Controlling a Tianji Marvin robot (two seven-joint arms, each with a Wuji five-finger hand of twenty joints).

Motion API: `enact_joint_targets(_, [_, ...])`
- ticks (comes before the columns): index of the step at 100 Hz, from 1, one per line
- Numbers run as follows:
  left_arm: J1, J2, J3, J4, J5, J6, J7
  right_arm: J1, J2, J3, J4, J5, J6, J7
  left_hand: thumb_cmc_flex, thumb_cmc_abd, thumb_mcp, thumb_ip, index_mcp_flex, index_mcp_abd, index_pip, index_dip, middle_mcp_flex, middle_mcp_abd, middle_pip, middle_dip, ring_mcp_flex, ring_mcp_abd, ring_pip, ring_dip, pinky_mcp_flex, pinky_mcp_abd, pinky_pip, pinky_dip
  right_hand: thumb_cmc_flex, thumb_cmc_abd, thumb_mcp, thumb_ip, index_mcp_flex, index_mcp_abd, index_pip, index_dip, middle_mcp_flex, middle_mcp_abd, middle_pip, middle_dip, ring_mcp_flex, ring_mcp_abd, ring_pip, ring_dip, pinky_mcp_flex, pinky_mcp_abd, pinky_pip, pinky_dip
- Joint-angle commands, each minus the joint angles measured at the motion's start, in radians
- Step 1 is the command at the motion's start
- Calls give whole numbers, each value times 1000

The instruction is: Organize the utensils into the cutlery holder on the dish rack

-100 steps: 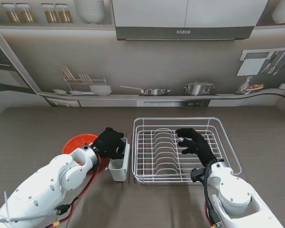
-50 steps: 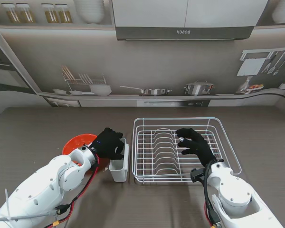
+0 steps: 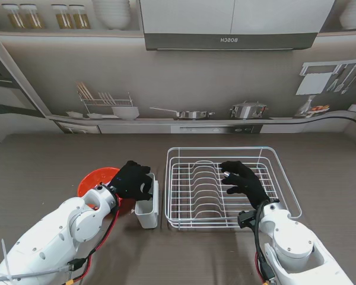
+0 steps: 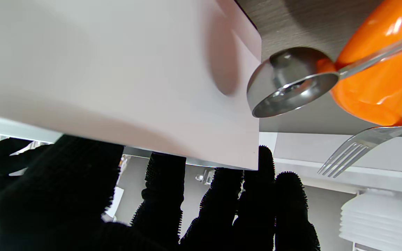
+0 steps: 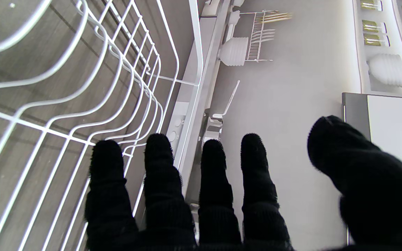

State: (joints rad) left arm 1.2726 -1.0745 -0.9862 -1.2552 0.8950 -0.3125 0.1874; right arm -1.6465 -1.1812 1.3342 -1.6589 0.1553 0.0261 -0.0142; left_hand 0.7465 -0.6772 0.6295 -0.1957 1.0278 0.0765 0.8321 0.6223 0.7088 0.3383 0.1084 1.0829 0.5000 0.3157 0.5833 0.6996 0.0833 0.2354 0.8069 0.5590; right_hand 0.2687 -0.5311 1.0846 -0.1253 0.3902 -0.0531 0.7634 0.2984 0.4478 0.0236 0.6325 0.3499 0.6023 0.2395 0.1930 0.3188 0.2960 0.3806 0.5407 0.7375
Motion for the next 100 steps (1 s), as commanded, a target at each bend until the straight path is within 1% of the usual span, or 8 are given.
enact_joint_targets(1, [4, -5, -8, 0, -5, -4, -10, -6, -5, -4, -5, 3, 3, 11, 155, 63, 214, 43, -2, 4, 16, 11, 177, -142, 264, 153, -2, -12, 23, 13, -16, -37, 31, -2, -26, 10, -11, 20, 3, -3, 1, -20, 9, 6, 0, -3, 24, -7, -4, -5, 4, -3, -12, 16])
enact_joint_targets(16, [3, -8, -19, 0, -9, -10, 5, -5, -6, -4, -5, 4, 4, 11, 161, 66, 205, 43, -2, 6, 10, 12, 180, -139, 264, 154, 0, -11, 24, 13, -14, -35, 34, -3, -26, 13, -11, 20, 4, -3, 1, -20, 10, 4, 0, -3, 24, -9, -5, -5, 4, -3, -12, 16])
enact_joint_targets(28, [1, -9, -25, -2, -13, -15, 3, -5, -6, -5, -5, 4, 5, 11, 162, 68, 200, 43, -1, 3, 9, 14, 180, -140, 263, 155, 1, -11, 24, 12, -14, -35, 35, -3, -27, 14, -11, 20, 2, -3, 0, -20, 9, 4, 0, -4, 23, -7, -5, -5, 3, -4, -12, 16])
enact_joint_targets(69, [-8, -23, -30, 23, -68, -24, 19, -3, -7, -3, -2, 3, 3, 7, 169, 72, 194, 45, -2, 11, 6, 19, 181, -135, 260, 159, -1, -7, 24, 12, -16, -34, 34, -6, -26, 14, -10, 20, 2, -3, -1, -20, 9, 5, -1, -4, 24, -9, -5, -5, 4, -3, -12, 15])
enact_joint_targets(100, [-3, -30, -59, 11, -94, -32, 25, -2, -7, -3, 0, 4, 4, 8, 173, 75, 189, 46, -3, 15, 3, 21, 180, -132, 258, 162, -2, -4, 23, 11, -18, -33, 32, -7, -25, 15, -9, 20, 2, -2, 0, -20, 7, 7, 0, -4, 23, -7, -6, -5, 4, -5, -11, 15])
